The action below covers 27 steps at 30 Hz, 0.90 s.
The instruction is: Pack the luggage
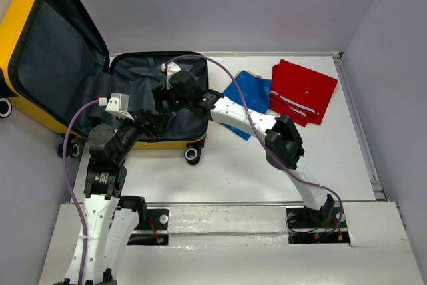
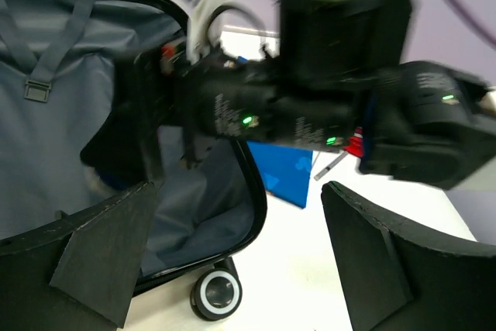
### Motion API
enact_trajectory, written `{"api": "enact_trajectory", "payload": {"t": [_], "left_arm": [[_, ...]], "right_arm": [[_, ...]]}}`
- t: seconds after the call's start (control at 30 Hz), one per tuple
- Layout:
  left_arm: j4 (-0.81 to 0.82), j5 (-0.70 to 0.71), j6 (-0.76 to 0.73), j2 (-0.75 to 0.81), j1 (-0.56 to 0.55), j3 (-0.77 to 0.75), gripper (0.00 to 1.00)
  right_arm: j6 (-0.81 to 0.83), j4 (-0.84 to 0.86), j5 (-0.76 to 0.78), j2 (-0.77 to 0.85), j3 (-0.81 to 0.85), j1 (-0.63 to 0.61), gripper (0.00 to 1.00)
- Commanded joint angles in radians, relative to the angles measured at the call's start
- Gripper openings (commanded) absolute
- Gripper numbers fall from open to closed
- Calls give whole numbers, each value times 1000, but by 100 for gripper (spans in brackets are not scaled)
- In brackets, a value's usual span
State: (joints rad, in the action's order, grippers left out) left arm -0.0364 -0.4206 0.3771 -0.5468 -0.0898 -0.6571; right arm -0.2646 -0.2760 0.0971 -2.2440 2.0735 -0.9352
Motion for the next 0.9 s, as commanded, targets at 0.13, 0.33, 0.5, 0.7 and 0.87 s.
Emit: {"api": "enact_trajectory", "payload": {"t": [0.13,0.33,0.5,0.7,0.87], "left_arm": [[-7,25,-10,13,-5,-49,99],[-7,29,-9,18,-10,-45,99],[3,11,-1,15,-18,-41,99],[6,3,-1,11,-19,-39,99],[7,2,-1,7,-19,-39,99]], "right_arm": [[-28,1,-57,131,-17,62,93],[-99,141,19,551,-557,196,56],[-203,120,136,802,-1055,451,23],[-242,116,197,925,-1308,671,48],[-234,127,184,813,-1288,716,57]]}}
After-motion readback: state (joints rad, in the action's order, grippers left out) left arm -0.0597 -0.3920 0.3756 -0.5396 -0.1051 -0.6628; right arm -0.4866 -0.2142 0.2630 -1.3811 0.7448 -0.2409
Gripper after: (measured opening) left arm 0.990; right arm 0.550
